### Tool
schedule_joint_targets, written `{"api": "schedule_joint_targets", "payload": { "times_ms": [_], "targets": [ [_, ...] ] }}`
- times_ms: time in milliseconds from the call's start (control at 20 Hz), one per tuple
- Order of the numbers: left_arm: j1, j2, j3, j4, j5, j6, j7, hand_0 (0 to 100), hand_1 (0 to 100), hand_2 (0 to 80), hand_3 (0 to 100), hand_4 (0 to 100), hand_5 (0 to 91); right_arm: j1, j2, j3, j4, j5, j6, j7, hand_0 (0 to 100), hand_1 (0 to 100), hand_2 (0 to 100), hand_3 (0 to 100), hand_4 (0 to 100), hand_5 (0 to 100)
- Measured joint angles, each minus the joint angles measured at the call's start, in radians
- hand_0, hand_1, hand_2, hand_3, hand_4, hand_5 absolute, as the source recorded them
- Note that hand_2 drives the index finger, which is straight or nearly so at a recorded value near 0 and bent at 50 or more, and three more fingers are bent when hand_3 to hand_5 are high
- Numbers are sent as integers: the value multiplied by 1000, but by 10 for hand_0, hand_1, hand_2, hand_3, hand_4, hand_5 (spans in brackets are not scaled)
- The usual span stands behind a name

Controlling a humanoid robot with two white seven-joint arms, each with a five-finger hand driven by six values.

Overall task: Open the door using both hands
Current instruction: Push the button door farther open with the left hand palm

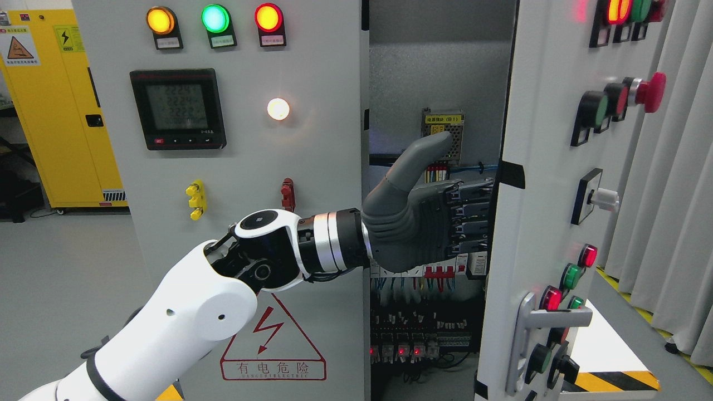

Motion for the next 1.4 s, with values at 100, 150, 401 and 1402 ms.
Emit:
{"api": "schedule_joint_targets", "payload": {
  "times_ms": [100, 150, 401, 1402],
  "targets": [
    [-8, -19, -9, 11, 0, 2, 0, 0, 0, 89, 190, 194, 0, 0, 0, 0, 0, 0, 0, 0, 214, 67, 0, 0, 0, 0],
    [-12, -28, -12, 16, 0, 3, 0, 0, 0, 87, 191, 194, 0, 0, 0, 0, 0, 0, 0, 0, 214, 66, 0, 0, 0, 0],
    [-31, -78, -30, 41, -2, 7, -4, 0, 0, 75, 183, 175, 0, 0, -1, 0, 0, 0, 0, 0, 214, 67, 0, 0, 0, 0],
    [-45, -218, -54, 26, -1, -2, 98, 0, 0, 0, 0, 0, 0, 0, -2, 1, -1, 0, 0, 0, 214, 67, 0, 0, 0, 0]
  ]
}}
